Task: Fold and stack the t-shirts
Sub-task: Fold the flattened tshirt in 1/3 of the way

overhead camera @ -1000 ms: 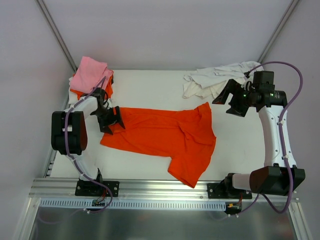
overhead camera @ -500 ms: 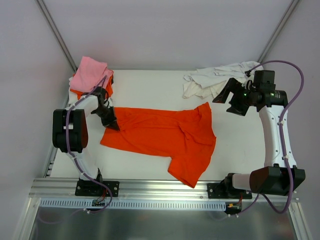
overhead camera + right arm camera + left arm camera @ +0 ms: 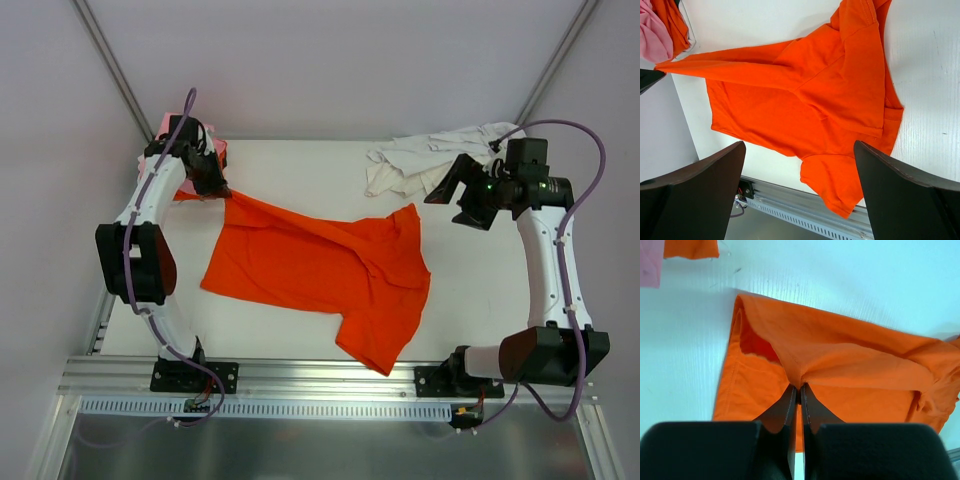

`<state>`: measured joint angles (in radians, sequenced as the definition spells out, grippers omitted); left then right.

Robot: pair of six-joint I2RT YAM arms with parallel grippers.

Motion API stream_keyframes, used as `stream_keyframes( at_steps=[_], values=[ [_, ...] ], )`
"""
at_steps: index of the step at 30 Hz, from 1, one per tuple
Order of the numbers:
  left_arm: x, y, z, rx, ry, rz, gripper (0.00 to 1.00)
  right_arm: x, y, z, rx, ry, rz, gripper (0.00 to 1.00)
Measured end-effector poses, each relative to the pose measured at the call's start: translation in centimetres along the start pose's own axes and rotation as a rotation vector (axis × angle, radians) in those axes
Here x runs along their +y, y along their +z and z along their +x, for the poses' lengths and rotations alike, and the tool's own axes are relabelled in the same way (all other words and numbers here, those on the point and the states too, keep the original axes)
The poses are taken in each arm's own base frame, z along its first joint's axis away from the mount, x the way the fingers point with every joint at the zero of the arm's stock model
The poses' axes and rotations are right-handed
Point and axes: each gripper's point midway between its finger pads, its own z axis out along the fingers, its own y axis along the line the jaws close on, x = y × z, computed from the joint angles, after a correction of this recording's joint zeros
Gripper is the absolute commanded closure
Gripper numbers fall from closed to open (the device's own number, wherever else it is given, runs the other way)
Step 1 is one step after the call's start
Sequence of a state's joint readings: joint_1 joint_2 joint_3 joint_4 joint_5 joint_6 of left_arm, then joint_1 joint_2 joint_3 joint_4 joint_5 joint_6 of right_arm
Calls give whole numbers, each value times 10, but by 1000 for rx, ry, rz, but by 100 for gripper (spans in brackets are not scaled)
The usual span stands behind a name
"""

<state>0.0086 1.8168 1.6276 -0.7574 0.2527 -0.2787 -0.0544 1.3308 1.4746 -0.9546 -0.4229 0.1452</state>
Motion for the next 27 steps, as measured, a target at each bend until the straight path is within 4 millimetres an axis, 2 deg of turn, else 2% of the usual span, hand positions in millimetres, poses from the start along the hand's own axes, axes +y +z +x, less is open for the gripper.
stream_keyframes(
  at_steps=[5,13,14,20,22,25,27],
  values=[
    [0,9,-6,8,-4,-1,100,3,-1,-6,-10,-5,-4,4],
    [3,17,1,32,-5,-1,100,3,3,-9,-4,-3,-2,4],
    [6,20,7,41,-8,-4,100,3,3,-10,-3,-2,-2,4],
    [29,32,68,186,-48,-51,100,2,5,-10,2,1,1,4],
    [32,32,78,206,-53,-57,100,2,6,-10,5,2,1,3],
    [25,30,70,191,-43,-47,100,2,8,-13,7,2,1,3],
    [10,27,50,155,-22,-25,100,3,9,-15,7,2,-1,3]
  ],
)
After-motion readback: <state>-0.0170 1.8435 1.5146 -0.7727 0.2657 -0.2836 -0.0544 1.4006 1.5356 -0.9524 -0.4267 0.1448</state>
